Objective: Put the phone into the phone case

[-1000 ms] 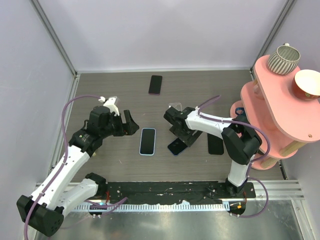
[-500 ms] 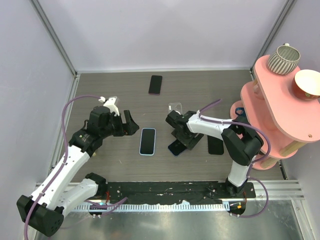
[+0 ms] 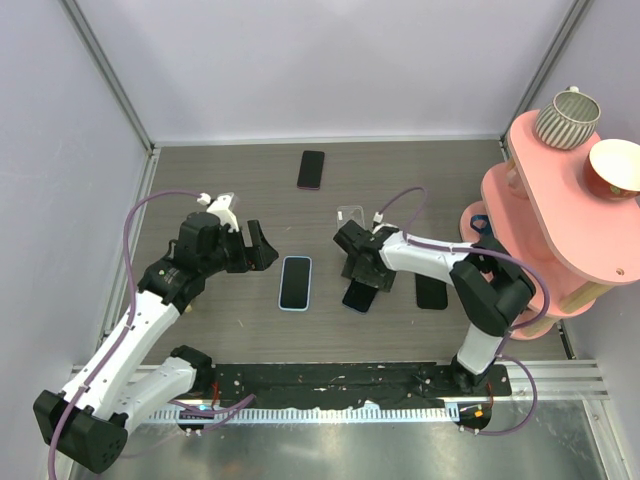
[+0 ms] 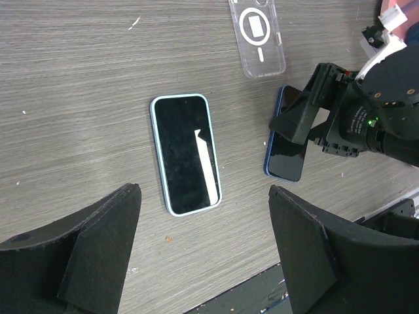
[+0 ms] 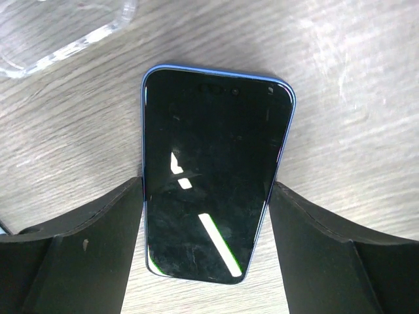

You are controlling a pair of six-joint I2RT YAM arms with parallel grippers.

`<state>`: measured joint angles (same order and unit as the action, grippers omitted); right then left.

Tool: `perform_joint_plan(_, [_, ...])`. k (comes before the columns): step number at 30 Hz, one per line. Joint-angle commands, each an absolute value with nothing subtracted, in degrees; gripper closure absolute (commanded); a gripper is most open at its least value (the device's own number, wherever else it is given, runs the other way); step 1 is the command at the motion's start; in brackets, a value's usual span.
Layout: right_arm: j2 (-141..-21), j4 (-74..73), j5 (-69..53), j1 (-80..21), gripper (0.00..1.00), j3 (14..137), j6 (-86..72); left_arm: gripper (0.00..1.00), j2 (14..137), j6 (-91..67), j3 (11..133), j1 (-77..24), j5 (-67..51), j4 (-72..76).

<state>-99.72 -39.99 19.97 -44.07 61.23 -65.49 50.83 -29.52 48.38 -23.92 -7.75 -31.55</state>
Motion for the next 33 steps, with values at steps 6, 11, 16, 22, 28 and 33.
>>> perform_joint_plan(6, [-90.6,-32.0,14.9,-42.2,0.48,61.7,-36.3,0.16,49.5,-28.7,48.3,-23.8,-7.6,-29.8])
perform_joint_plan(11, [-89.8,-32.7,12.3,-39.8,0.52,67.7,-28.2,0.16,49.7,-28.8,48.3,-23.8,-7.9,-29.6])
perform_joint_plan(16, [-94.9,-32.7,6.6,-34.0,0.55,75.9,-21.5,0.16,49.7,-28.8,48.4,-23.8,-8.0,-29.7])
perform_joint_plan(22, [-107.7,-38.3,-2.8,-28.2,0.57,94.2,-16.5,0.16,49.5,-28.7,48.3,-23.8,-7.6,-29.7])
perform_joint_plan(28, [-115.6,-38.3,-5.0,-26.7,0.56,100.3,-11.9,0.15,49.2,-28.7,48.4,-23.8,-7.4,-30.0])
perform_joint_plan(33, [-117.5,-35.0,-7.3,-26.5,0.56,99.7,-10.8,0.14,48.8,-28.7,48.3,-23.8,-7.2,-29.5])
